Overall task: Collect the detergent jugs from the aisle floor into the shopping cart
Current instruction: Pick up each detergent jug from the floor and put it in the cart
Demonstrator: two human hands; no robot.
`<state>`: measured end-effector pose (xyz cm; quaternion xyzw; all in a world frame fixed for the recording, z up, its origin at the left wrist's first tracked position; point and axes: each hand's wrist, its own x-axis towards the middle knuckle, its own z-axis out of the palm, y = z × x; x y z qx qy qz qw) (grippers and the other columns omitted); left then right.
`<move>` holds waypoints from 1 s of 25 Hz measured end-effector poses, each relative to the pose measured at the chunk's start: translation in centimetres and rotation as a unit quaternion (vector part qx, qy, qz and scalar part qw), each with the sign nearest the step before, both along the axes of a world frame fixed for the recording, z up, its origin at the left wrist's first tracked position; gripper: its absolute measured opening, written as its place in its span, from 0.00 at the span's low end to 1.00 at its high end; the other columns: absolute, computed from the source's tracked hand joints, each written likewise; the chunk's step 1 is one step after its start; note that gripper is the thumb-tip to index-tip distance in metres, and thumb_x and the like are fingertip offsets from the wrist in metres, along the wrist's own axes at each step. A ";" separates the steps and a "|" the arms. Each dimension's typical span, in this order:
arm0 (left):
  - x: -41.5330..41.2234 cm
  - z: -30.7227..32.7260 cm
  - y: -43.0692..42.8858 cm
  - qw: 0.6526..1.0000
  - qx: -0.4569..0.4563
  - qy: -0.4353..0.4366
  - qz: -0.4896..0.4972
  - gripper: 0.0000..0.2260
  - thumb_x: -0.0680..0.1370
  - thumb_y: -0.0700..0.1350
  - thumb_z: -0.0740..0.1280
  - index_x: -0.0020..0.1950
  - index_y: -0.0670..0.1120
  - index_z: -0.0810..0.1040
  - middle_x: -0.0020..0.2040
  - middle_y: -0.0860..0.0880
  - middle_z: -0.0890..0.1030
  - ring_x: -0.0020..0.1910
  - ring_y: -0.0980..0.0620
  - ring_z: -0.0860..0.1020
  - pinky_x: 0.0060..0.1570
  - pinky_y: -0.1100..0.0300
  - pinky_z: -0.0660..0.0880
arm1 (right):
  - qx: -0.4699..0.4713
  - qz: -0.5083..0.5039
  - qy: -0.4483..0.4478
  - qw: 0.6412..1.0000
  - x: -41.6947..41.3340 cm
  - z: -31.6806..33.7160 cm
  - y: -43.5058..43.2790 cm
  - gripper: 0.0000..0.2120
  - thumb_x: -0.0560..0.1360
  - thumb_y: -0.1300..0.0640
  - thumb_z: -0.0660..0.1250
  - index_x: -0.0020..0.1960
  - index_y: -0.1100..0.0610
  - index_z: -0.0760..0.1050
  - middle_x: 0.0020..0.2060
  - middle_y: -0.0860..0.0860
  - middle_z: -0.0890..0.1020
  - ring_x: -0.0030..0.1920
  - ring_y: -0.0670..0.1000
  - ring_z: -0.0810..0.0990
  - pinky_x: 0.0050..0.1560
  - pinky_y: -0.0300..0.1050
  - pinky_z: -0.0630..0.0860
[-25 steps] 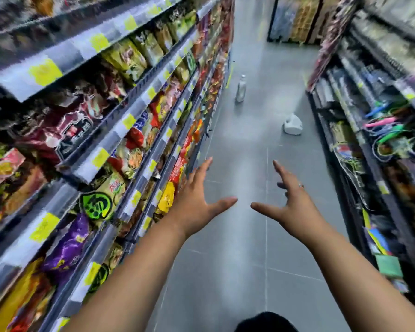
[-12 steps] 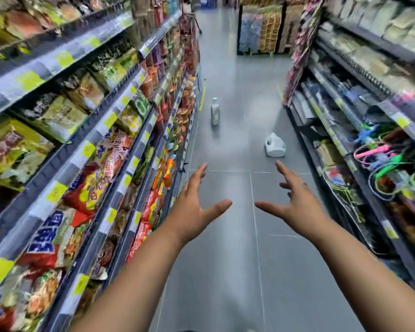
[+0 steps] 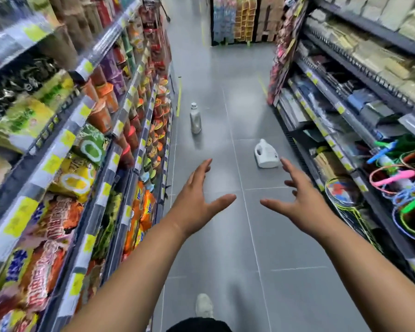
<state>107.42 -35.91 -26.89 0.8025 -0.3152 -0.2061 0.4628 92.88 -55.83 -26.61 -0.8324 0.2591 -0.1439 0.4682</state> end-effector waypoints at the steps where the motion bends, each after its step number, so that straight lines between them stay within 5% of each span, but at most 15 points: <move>1: 2.4 0.2 -1.5 1.000 -0.004 -0.003 -0.009 0.45 0.63 0.71 0.67 0.76 0.63 0.51 0.75 0.57 0.63 0.73 0.60 0.63 0.73 0.52 0.62 | 0.002 -0.011 -0.002 1.000 1.8 0.1 -1.1 0.47 0.64 0.48 0.79 0.75 0.40 0.55 0.72 0.45 0.64 0.66 0.47 0.70 0.63 0.43 0.66; 9: 21.7 -0.2 -15.5 0.999 -0.002 -0.004 -0.045 0.43 0.65 0.68 0.69 0.74 0.66 0.50 0.74 0.57 0.64 0.72 0.60 0.63 0.72 0.52 0.62 | 0.015 -0.049 0.009 0.999 18.4 -1.1 -12.8 0.46 0.64 0.48 0.78 0.74 0.38 0.56 0.74 0.44 0.63 0.68 0.46 0.68 0.68 0.46 0.66; 17: 39.8 -1.1 -28.4 0.999 0.009 0.007 0.036 0.44 0.64 0.70 0.69 0.75 0.65 0.51 0.74 0.58 0.64 0.72 0.59 0.63 0.72 0.49 0.63 | 0.033 0.017 0.027 0.999 39.9 -2.2 -28.2 0.47 0.62 0.44 0.79 0.73 0.36 0.57 0.67 0.43 0.66 0.65 0.45 0.70 0.67 0.49 0.68; 25: 59.0 -2.5 -33.6 0.993 -0.003 0.012 0.115 0.41 0.69 0.60 0.74 0.76 0.62 0.54 0.74 0.56 0.65 0.72 0.58 0.64 0.72 0.51 0.63 | 0.045 0.107 0.047 0.992 62.0 -3.5 -35.2 0.47 0.64 0.47 0.78 0.75 0.39 0.55 0.69 0.42 0.64 0.63 0.44 0.69 0.62 0.40 0.66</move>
